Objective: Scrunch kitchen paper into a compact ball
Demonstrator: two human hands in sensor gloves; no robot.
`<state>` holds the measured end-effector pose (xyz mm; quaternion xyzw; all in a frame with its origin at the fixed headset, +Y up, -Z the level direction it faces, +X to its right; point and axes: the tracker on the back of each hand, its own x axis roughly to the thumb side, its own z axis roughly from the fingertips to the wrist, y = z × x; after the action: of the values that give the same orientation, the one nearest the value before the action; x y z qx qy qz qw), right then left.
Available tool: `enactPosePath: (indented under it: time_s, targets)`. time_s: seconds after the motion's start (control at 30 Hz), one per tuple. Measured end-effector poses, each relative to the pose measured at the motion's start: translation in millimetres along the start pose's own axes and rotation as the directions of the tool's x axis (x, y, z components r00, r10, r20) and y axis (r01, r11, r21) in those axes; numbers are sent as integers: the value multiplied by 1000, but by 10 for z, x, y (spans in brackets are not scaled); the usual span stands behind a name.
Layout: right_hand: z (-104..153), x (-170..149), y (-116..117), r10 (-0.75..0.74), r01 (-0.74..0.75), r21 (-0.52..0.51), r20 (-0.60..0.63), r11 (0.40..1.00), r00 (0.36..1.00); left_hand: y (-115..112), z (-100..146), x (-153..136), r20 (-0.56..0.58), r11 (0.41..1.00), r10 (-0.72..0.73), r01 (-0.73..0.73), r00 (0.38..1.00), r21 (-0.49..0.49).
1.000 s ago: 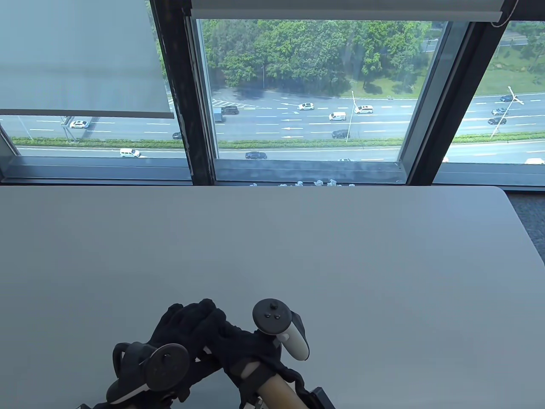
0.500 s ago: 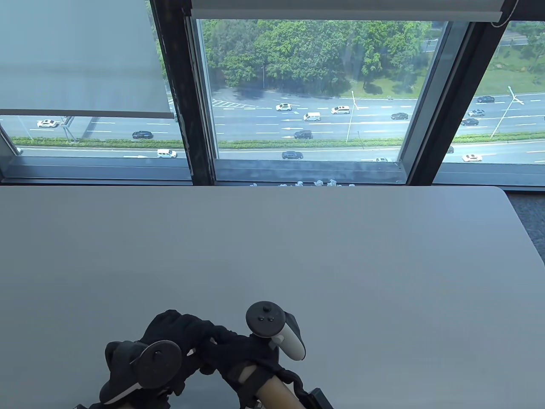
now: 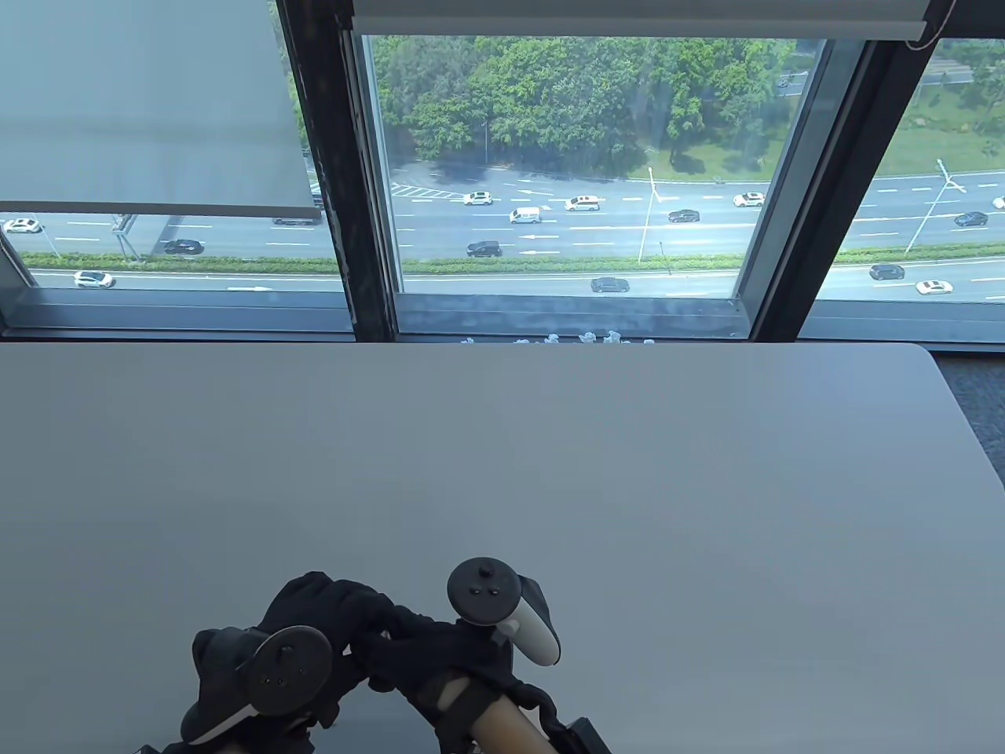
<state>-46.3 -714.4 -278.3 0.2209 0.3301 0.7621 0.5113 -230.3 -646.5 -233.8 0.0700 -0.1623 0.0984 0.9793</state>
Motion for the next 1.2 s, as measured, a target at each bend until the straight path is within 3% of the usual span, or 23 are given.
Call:
enactPosePath:
  time_s: [0.07,0.17,0.3,0.4,0.57,0.7,0.83,1.2]
  targets:
    - [-1,-5,-33,26,-26,-37,-4,999,1000,4,-8,11,7,1000,-4,4,1000,-9]
    - [-21,12,-20,39,-40,23,34,999,999,-30,-11,32,13,1000,-20,21,1000,-22]
    - [2,13,-86,-25,27,-32,52,999,998,-62,-3,20,29,999,16,-15,999,-41]
    - [26,25,-137,-13,15,-18,71,1000,997,-54,-3,30,30,999,13,-11,999,-42]
    - [-15,-18,-68,-31,30,24,36,999,999,7,-3,-3,-6,1000,-8,8,1000,9]
    - [-37,-28,-47,-19,17,39,44,999,999,-17,-23,-5,5,999,12,-12,1000,-32]
    - [-12,-16,-111,1,0,-10,53,1000,999,-68,-12,15,25,999,10,-8,1000,-47]
    - [-47,-62,-80,12,-13,41,37,999,999,-26,-31,-25,5,999,25,-24,1000,-41]
